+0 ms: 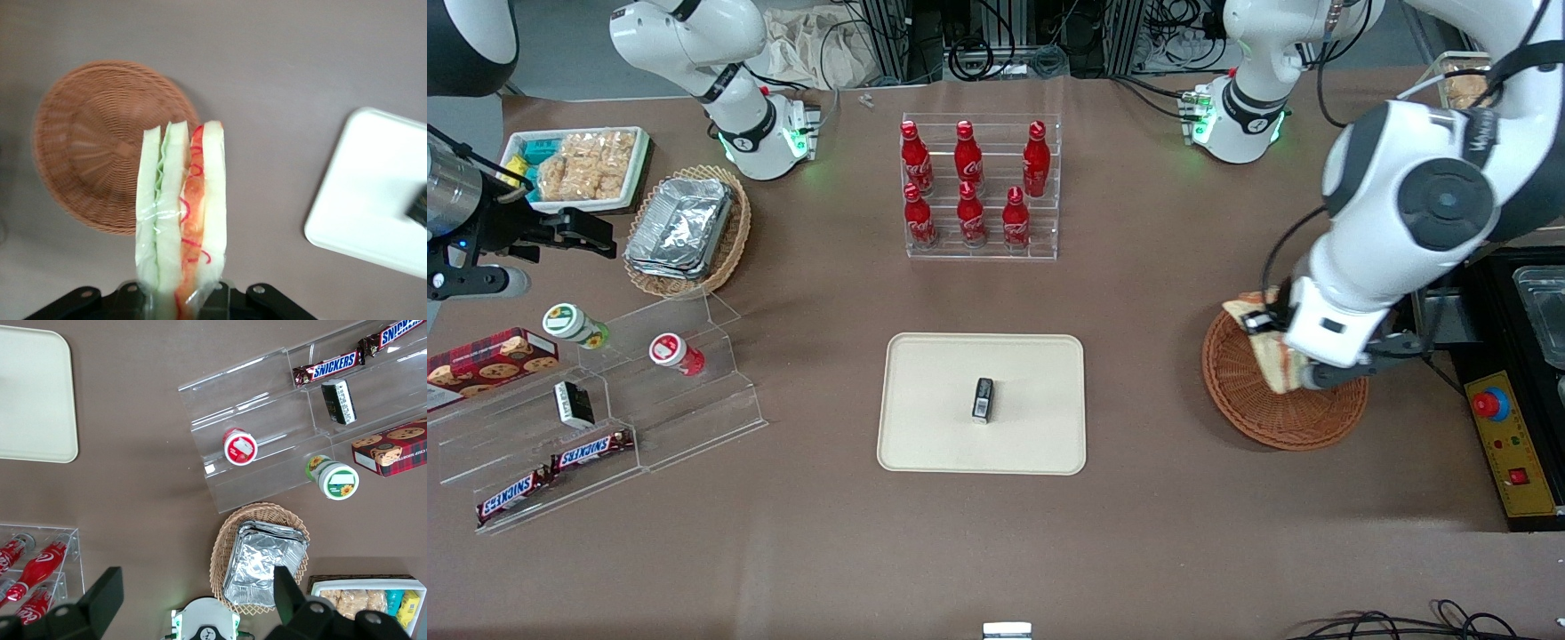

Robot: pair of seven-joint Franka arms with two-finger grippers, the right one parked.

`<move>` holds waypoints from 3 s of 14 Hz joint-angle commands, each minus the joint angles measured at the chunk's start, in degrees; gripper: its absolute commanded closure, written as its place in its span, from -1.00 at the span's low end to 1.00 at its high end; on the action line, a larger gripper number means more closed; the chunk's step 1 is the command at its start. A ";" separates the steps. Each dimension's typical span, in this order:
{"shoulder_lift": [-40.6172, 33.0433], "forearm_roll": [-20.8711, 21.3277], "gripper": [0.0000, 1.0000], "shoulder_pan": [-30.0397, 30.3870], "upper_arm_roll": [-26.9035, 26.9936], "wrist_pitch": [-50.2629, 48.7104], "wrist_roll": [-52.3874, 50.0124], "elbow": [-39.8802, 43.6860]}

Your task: Place sandwich from basket to tray

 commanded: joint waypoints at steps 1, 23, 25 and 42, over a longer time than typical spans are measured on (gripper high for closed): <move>7.92 0.72 1.00 -5.08 -0.34 -1.67 2.87 7.57; 39.15 12.06 1.00 -20.66 0.01 21.79 -2.32 17.97; 38.89 12.23 -0.79 -20.66 0.01 21.97 -2.41 17.97; 5.44 3.90 -1.00 -3.10 -0.43 12.83 1.45 -0.01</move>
